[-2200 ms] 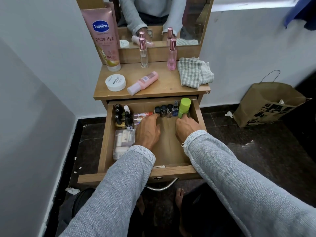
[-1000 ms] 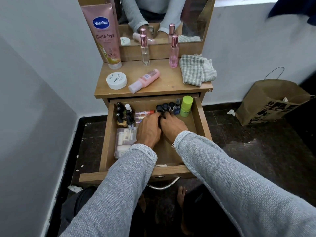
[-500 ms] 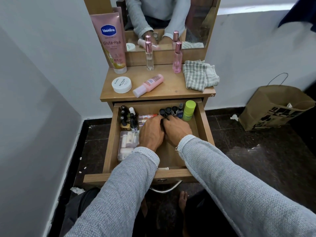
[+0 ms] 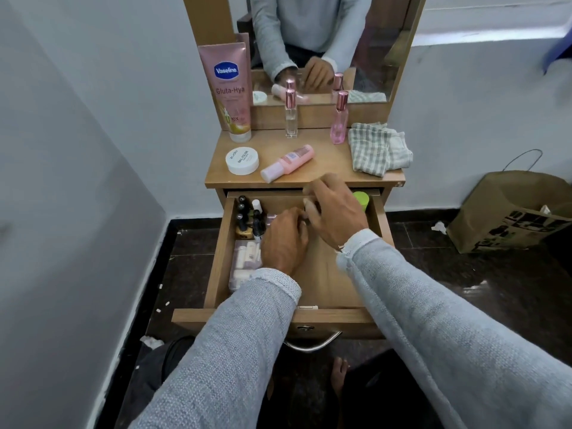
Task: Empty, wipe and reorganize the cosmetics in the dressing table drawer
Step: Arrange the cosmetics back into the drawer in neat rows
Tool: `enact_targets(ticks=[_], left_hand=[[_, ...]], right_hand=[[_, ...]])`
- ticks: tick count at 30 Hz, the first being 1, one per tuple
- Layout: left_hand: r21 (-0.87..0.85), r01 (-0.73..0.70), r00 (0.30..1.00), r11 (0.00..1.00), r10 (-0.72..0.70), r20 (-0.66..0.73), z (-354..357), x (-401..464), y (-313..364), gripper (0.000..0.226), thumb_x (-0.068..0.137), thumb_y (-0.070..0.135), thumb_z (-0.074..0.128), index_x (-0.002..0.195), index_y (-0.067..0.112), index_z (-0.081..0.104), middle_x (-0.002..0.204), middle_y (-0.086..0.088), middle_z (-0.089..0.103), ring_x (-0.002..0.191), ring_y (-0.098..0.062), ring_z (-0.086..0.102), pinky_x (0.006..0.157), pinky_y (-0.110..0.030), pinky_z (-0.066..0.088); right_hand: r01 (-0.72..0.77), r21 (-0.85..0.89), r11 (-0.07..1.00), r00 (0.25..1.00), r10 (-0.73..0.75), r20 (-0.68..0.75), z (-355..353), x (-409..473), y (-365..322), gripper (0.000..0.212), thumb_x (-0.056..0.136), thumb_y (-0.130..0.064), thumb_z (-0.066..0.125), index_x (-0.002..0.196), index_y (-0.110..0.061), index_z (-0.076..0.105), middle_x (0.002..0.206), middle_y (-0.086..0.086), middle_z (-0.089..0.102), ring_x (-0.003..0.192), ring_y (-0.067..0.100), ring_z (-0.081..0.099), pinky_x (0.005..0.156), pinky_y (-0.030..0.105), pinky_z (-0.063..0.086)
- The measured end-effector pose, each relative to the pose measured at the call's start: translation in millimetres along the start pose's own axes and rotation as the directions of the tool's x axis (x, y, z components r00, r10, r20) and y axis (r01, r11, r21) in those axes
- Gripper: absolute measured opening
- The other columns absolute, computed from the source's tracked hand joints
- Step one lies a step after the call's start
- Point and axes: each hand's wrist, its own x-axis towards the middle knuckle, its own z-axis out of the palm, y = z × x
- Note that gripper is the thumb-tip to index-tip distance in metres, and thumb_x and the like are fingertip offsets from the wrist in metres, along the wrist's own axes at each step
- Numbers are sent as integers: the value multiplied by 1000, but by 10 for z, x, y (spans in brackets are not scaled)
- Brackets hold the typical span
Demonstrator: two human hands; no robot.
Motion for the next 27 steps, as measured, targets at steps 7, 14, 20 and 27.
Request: enact_targets(ticks=[7, 14, 20, 27], left_hand=[[-13, 31, 999, 999, -31, 16, 0, -15, 3, 19, 90, 20, 53, 105, 23, 65, 102, 1, 71, 91, -22, 67, 76, -35, 54], [-9, 33, 999, 999, -33, 33, 35, 5, -4, 16, 90, 20, 53, 101, 23, 64, 99, -1, 69, 90, -23, 66, 75, -37, 54], [-6, 36, 998, 999, -36, 55, 47, 20, -5, 18, 91, 21, 53, 105, 23, 63, 99, -3, 70, 87, -24, 66, 75, -36, 53], [-26, 39, 997, 999, -37, 74, 38, 17, 0, 21, 93, 20, 53, 111, 23, 62, 109, 1, 68, 96, -20, 64, 83, -38, 52]], right_hand=[[140, -76, 987, 964, -118, 240, -94, 671, -82, 65, 77, -5, 59, 139, -10, 39, 148, 10, 34, 136, 28, 33, 112, 36, 32], [254, -219, 942, 888, -138, 439, 39, 923, -23, 64, 85, -27, 68, 141, -17, 40, 141, 7, 45, 129, 26, 41, 107, 41, 37], [228, -125, 966, 945, -188, 269, 68, 849, -8, 42, 87, -28, 66, 127, -21, 56, 125, 2, 54, 107, 23, 55, 90, 37, 43], [-92, 353, 931, 995, 96, 7, -146, 1045, -172, 24, 88, -29, 68, 106, -16, 58, 97, -9, 56, 88, 8, 55, 72, 16, 41]])
